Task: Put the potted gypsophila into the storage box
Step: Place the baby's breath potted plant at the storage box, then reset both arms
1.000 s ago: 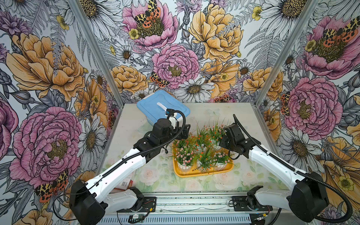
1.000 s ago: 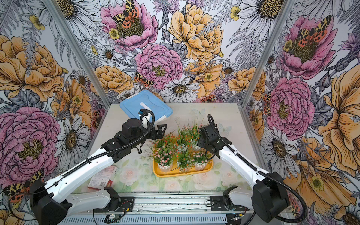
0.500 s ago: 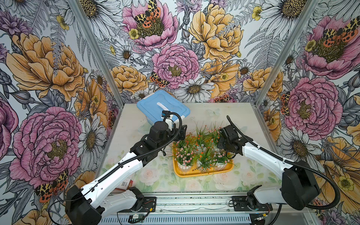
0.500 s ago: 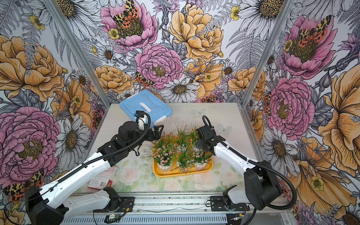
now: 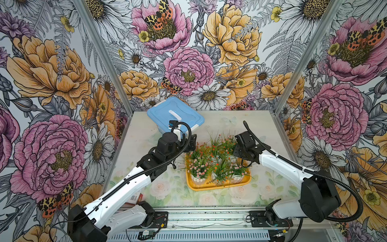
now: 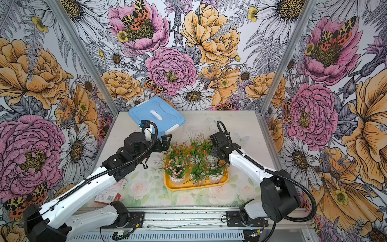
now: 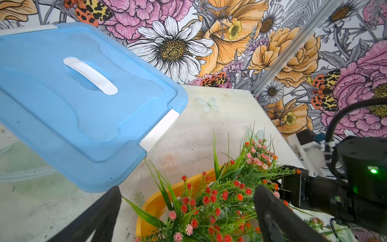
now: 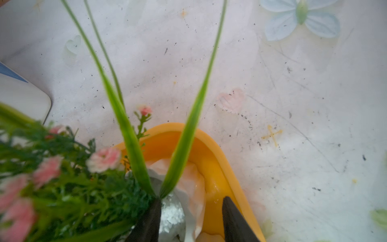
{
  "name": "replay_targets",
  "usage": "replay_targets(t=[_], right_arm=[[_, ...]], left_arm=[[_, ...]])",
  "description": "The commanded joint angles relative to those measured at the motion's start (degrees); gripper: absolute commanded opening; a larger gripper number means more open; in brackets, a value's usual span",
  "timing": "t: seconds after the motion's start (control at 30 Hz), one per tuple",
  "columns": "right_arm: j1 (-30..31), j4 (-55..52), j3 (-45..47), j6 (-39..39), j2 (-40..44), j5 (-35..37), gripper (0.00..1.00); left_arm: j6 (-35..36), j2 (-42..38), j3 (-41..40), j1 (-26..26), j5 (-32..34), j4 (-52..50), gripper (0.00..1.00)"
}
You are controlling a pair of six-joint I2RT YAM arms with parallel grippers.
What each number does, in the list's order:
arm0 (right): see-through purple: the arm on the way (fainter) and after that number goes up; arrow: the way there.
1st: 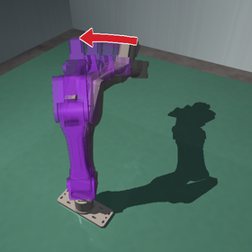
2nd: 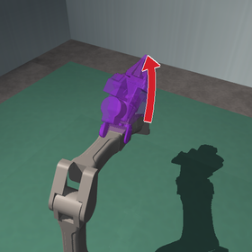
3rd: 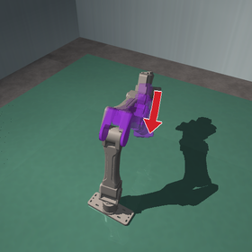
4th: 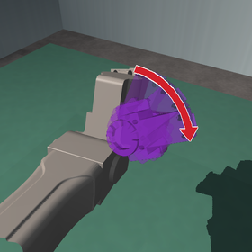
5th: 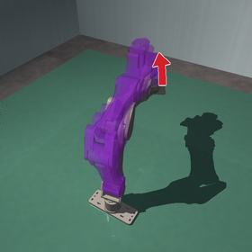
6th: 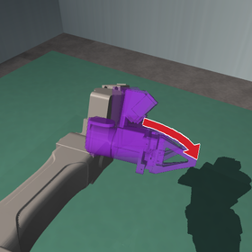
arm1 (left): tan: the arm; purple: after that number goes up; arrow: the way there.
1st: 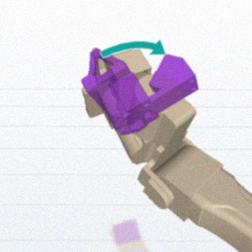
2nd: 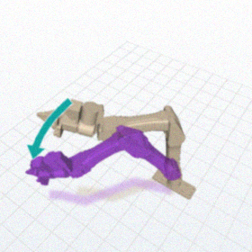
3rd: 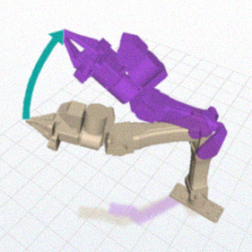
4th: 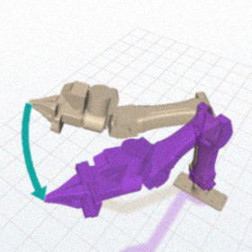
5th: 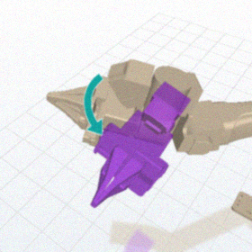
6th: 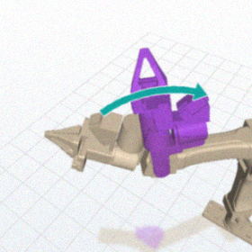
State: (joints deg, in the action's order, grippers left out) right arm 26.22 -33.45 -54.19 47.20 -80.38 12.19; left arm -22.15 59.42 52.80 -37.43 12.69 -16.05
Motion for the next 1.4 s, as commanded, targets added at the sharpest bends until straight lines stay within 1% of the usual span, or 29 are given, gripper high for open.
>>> replay_targets(t=[0.0, 0.1, 0.37, 0.47, 0.57, 0.63, 0.7, 0.87, 0.97, 1.1, 1.2, 1.3, 1.37], right_arm=[[-1.3, 2.3, -3.0, -1.5, 2.3, 1.4, 0.52], [-3.5, 2.2, -3.9, -2.7, 3.2, 1.4, 0.58], [-10.4, 2.2, -4.9, -5.8, 5.0, 0.0, 0.63], [-13.6, 2.2, -4.7, -7.5, 5.8, -0.4, 0.75], [-17.5, 2.1, -4.6, -9.1, 6.5, -1.2, 0.89], [-19.9, 2.1, -4.6, -10.7, 7.2, -0.3, 0.99], [-21.7, 2.0, -4.3, -12.4, 8.2, 2.3, 0.99], [-25.6, 2.3, -2.6, -16.5, 10.8, 11.8, 0.99], [-28.8, 2.3, -1.7, -18.6, 11.6, 13.8, 0.99], [-32.0, 3.8, 0.6, -19.4, 11.4, 15.5, 1.00], [-32.1, 8.0, 4.2, -18.7, 11.8, 18.7, 0.99], [-32.1, 16.6, 10.0, -18.5, 13.5, 18.9, 0.99], [-32.1, 24.1, 14.3, -20.4, 14.3, 18.0, 0.99]], left_arm=[[0.3, -1.5, -0.7, 2.4, 0.7, 0.4, 0.99], [0.9, -1.4, -0.5, 4.5, -0.2, 0.5, 0.99], [5.7, 1.2, 0.8, 6.8, 0.0, 1.7, 0.99], [8.2, 2.0, 0.0, 8.6, -0.1, 4.6, 0.99], [9.1, 2.7, -1.0, 12.7, -0.3, 7.7, 0.99], [9.3, 2.8, -2.5, 15.8, -0.3, 9.9, 0.99], [9.2, 2.6, -4.2, 18.5, 0.0, 11.4, 0.99], [10.1, 1.8, -9.3, 25.0, 1.3, 16.3, 0.99], [10.5, 1.8, -12.5, 28.1, 1.8, 20.0, 0.99], [13.2, 2.5, -18.2, 29.2, 4.9, 28.7, 0.99], [14.2, 3.8, -21.1, 29.9, 5.6, 33.1, 0.99], [13.9, 5.8, -22.8, 30.9, 7.8, 35.6, 0.99], [14.1, 7.3, -24.6, 31.2, 9.8, 38.8, 0.99]])
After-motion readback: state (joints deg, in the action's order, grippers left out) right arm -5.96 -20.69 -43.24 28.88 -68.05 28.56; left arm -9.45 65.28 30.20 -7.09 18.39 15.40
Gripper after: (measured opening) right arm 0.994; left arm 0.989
